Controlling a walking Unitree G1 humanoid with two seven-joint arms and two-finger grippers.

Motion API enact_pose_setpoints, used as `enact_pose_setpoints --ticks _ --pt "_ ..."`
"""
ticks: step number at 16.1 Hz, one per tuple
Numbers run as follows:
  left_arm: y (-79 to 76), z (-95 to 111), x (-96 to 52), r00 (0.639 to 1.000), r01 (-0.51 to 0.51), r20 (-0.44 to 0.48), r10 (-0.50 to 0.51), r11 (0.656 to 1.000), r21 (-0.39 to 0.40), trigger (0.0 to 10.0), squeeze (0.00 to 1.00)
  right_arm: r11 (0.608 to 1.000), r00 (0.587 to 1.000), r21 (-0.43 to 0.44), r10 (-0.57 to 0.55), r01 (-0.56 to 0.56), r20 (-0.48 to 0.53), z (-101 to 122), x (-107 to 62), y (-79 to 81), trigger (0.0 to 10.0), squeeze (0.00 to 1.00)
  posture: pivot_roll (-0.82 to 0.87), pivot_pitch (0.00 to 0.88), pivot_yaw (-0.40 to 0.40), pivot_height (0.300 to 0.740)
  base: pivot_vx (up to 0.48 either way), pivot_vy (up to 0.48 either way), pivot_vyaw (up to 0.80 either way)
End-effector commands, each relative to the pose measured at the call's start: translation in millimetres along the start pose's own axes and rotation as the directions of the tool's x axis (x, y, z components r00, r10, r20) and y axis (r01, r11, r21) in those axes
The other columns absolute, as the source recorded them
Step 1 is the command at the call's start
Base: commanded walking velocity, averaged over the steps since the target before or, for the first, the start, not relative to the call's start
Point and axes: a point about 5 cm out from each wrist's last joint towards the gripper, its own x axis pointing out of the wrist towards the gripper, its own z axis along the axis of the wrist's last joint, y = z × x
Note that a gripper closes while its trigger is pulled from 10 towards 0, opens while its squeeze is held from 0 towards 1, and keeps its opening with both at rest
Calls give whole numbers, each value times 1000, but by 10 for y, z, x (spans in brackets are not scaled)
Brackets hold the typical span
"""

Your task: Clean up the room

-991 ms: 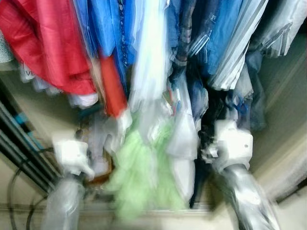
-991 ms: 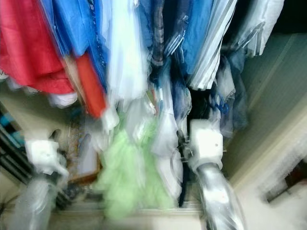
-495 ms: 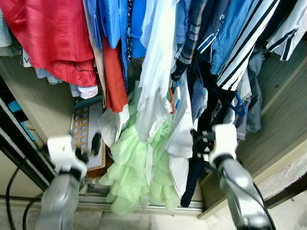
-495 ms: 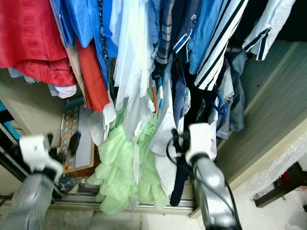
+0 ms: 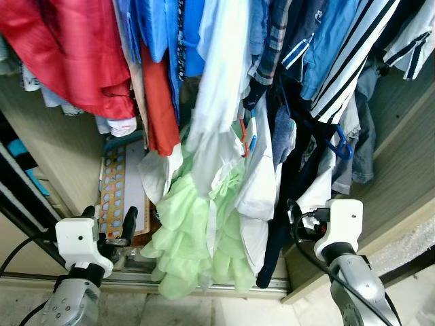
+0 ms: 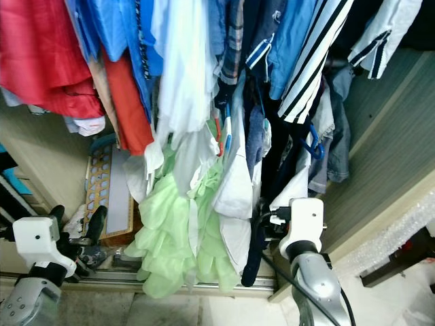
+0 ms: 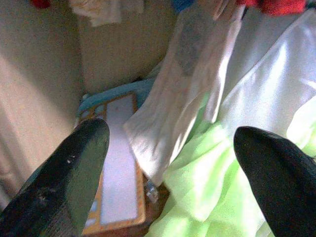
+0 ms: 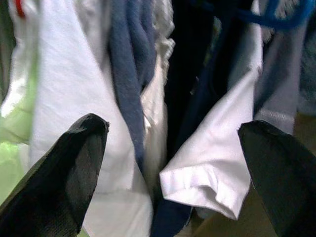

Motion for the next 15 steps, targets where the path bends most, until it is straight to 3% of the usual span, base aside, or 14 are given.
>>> enact_pose_setpoints --ticks 1,3,6,9,13,15 --pt "-58 38 59 999 24 24 -24 1000 10 10000 0 1000 1000 -22 6 -5 28 78 13 12 10000 0 -24 84 -93 740 0 0 0" --pt "-102 208 224 995 49 83 -55 996 79 10000 0 999 998 -42 8 -5 59 166 66 10 10000 0 -59 91 -83 740 0 0 0" --pt "-100 228 345 994 66 89 -70 997 47 10000 0 997 996 -78 2 4 85 204 124 17 10000 0 -103 99 -34 740 0 0 0" --pt "-264 157 407 989 130 66 -134 990 53 10000 0 998 996 -55 1 4 93 200 177 79 10000 0 -105 64 -18 740 0 0 0" --pt "-356 44 424 990 134 43 -135 990 43 10000 0 998 996 -62 4 2 93 170 202 77 10000 0 -108 32 -17 740 0 0 0" --pt "-387 57 443 987 151 48 -153 987 49 10000 0 997 997 -81 21 -15 75 138 235 81 10000 0 -91 35 -45 740 0 0 800"
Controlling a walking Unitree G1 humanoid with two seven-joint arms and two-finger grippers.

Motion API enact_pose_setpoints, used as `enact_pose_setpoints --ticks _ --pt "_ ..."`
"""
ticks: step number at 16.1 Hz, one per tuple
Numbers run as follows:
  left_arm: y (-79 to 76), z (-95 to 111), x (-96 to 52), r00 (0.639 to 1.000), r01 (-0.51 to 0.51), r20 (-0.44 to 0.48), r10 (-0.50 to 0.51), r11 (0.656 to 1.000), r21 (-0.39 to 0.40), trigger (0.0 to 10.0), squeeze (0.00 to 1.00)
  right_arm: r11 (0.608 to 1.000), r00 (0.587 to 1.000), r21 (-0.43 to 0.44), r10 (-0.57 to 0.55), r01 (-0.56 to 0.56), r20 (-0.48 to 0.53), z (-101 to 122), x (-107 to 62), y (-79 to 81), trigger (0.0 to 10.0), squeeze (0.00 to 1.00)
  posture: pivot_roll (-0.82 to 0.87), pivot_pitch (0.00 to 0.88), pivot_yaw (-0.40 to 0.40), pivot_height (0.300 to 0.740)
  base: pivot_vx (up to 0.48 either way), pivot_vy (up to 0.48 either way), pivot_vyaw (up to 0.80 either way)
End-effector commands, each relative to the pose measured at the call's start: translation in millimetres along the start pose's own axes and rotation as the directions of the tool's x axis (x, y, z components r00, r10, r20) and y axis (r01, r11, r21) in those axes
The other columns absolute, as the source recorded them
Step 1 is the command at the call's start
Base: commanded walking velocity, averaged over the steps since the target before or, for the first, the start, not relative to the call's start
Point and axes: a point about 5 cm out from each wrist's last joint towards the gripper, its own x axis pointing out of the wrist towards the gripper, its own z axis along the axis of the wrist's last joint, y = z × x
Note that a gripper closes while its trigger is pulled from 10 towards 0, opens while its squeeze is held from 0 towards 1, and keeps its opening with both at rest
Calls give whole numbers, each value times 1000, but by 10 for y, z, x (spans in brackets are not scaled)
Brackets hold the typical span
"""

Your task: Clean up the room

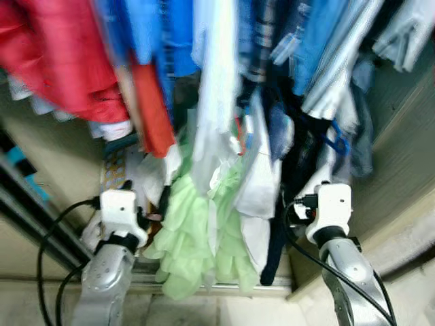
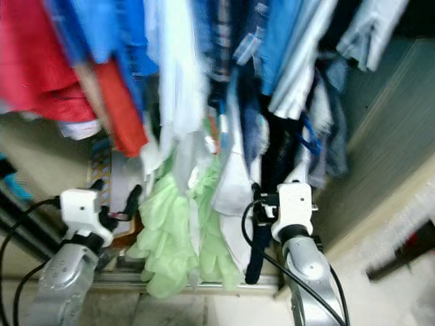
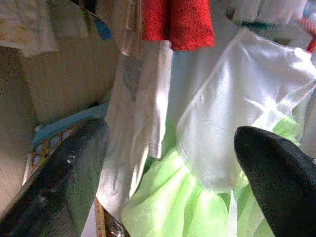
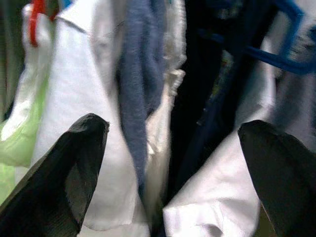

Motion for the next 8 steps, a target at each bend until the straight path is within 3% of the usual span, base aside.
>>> enact_pose_setpoints --ticks 1,3,6,8 --pt "40 4 -5 1000 -3 4 3 1000 26 10000 0 1000 1000 -12 24 -24 14 26 34 28 10000 0 -87 36 -52 740 0 0 800" --pt "114 19 -26 999 -44 20 43 998 34 10000 0 999 999 -10 49 -49 18 51 61 46 10000 0 -75 46 -76 740 0 0 800" --pt "118 -22 -70 998 -55 4 55 998 -21 10000 0 996 995 -3 85 -85 52 132 121 86 10000 0 -70 45 -86 740 0 0 800" --pt "111 0 -36 997 -68 29 66 994 80 10000 0 996 993 -4 86 -85 79 203 197 113 10000 0 -67 44 -80 740 0 0 800"
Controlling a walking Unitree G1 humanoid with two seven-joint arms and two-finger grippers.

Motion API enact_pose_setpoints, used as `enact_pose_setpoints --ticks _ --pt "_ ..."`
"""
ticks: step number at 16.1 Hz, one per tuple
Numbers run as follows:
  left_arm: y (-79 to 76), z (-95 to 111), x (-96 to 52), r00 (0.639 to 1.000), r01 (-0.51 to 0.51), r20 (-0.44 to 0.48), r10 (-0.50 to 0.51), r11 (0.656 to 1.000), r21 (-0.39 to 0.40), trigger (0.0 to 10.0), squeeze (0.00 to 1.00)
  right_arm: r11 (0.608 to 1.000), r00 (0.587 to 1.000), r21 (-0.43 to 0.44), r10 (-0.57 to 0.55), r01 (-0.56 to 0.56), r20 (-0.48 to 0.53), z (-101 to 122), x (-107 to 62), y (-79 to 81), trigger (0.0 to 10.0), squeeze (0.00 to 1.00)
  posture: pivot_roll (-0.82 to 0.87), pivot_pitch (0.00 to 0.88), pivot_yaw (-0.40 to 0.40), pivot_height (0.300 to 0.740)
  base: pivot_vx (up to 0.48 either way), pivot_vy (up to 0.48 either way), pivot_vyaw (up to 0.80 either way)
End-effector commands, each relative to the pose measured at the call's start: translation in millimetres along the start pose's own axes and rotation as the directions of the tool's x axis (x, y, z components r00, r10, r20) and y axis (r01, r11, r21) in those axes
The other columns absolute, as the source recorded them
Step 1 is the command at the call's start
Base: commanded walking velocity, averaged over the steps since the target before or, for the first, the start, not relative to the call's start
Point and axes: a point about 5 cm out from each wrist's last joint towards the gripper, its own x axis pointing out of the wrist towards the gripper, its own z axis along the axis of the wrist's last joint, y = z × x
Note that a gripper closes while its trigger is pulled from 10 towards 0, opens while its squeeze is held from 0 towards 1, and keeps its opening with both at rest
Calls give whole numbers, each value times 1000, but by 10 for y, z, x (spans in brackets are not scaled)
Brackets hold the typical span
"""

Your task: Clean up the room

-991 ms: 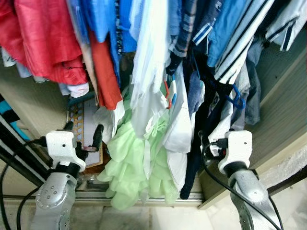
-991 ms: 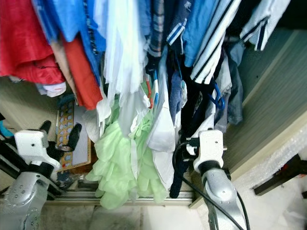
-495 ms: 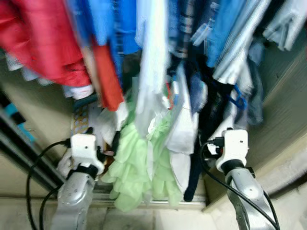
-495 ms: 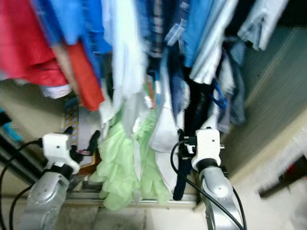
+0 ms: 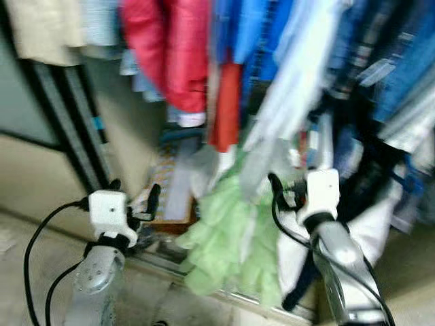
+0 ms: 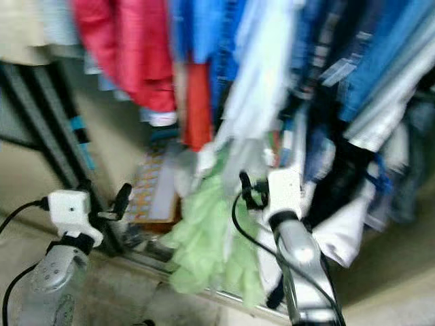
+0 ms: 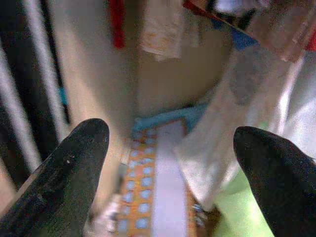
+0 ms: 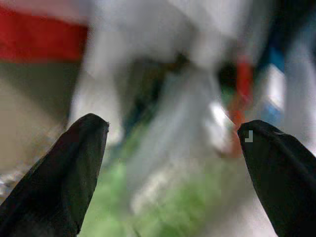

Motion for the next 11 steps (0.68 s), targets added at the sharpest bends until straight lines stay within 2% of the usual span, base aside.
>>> enact_pose_setpoints --ticks 1,3,7,8,11 --pt "2 8 42 1000 -9 9 9 1000 25 10000 0 1000 1000 8 -11 11 -11 -40 -1 -20 10000 0 -67 45 -77 740 0 0 800" --pt "13 34 83 1000 -12 13 12 1000 0 10000 0 1000 1000 12 -15 15 -15 -59 -2 -25 10000 0 -66 47 -72 740 0 0 800" --pt "-3 30 86 999 -34 4 34 999 23 10000 0 1000 1000 14 -7 7 -12 -62 17 -13 10000 0 -60 50 -75 740 0 0 800" --pt "-94 13 56 997 65 -23 -68 993 -97 10000 0 1000 1000 15 -5 5 -9 -62 30 -13 10000 0 -58 50 -77 740 0 0 800" --pt "-42 -1 20 1000 16 -18 -17 1000 -23 10000 0 1000 1000 24 4 -3 -12 -70 60 -4 10000 0 -48 54 -89 740 0 0 800"
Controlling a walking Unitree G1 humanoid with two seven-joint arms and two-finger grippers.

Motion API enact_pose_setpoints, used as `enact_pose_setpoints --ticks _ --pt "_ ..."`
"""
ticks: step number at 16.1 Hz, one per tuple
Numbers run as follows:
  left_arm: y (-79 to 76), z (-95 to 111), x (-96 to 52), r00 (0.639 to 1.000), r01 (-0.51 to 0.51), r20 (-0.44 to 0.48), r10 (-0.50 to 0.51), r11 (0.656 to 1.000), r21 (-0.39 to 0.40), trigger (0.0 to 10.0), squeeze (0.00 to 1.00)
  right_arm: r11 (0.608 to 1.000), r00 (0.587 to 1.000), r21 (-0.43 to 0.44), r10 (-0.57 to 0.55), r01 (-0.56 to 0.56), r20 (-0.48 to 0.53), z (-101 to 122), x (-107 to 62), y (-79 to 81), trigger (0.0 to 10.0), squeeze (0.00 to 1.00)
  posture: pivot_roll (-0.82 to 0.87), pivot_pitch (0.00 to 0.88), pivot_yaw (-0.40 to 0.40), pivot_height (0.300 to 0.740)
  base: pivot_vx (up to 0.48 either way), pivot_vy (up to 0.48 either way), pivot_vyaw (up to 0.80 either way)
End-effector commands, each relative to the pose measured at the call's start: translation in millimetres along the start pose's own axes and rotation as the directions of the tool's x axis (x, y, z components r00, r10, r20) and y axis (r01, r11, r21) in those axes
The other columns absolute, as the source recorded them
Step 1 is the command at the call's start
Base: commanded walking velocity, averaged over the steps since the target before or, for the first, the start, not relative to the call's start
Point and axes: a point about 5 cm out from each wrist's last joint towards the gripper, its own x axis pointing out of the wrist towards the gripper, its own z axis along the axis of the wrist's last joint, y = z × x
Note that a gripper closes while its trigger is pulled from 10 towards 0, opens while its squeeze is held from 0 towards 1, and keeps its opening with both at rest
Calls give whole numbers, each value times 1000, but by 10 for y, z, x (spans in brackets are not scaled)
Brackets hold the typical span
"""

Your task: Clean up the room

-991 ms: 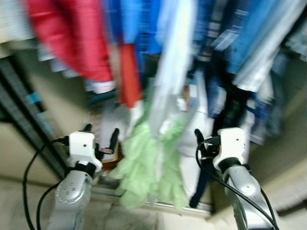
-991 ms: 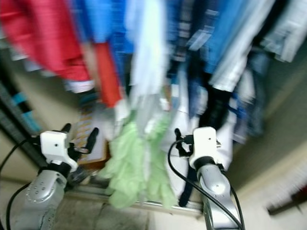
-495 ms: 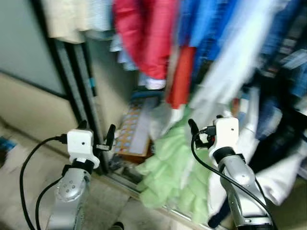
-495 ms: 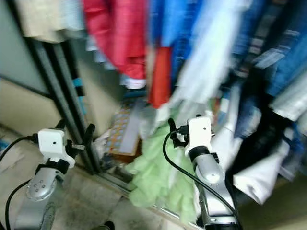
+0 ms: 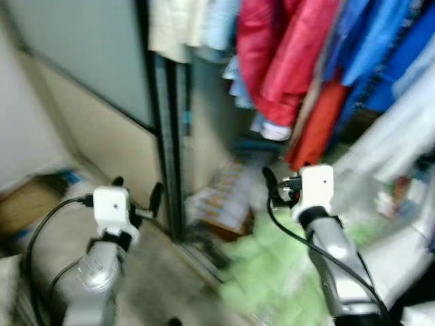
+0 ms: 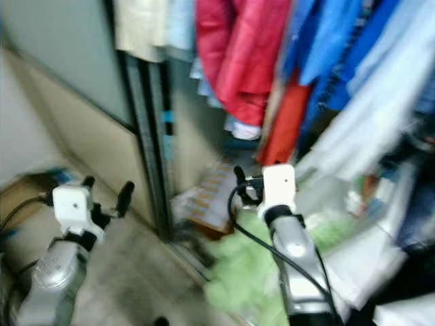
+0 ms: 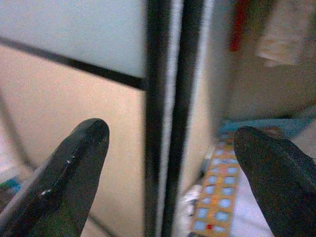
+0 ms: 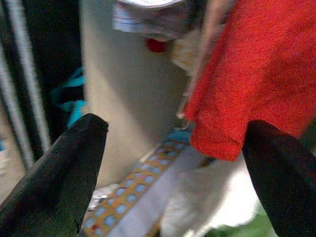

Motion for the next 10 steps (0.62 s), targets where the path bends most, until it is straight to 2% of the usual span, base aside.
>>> enact_pose_setpoints --ticks 1,2,4,10 --pt "23 21 -8 1000 -22 11 21 999 29 10000 0 1000 1000 9 2 -2 -6 -23 2 -8 10000 0 -47 54 -89 740 0 0 800" --pt "32 27 -5 999 -31 15 31 999 42 10000 0 1000 1000 10 4 -4 -4 -22 7 -2 10000 0 -46 55 -89 740 0 0 800" --pt "-11 66 14 1000 11 22 -13 997 75 10000 0 1000 1000 14 8 -8 -1 -24 21 12 10000 0 -41 56 -88 740 0 0 800" --pt "24 67 4 1000 -6 14 5 996 88 10000 0 999 1000 41 -3 3 5 -51 28 33 10000 0 -17 47 -56 740 0 0 800"
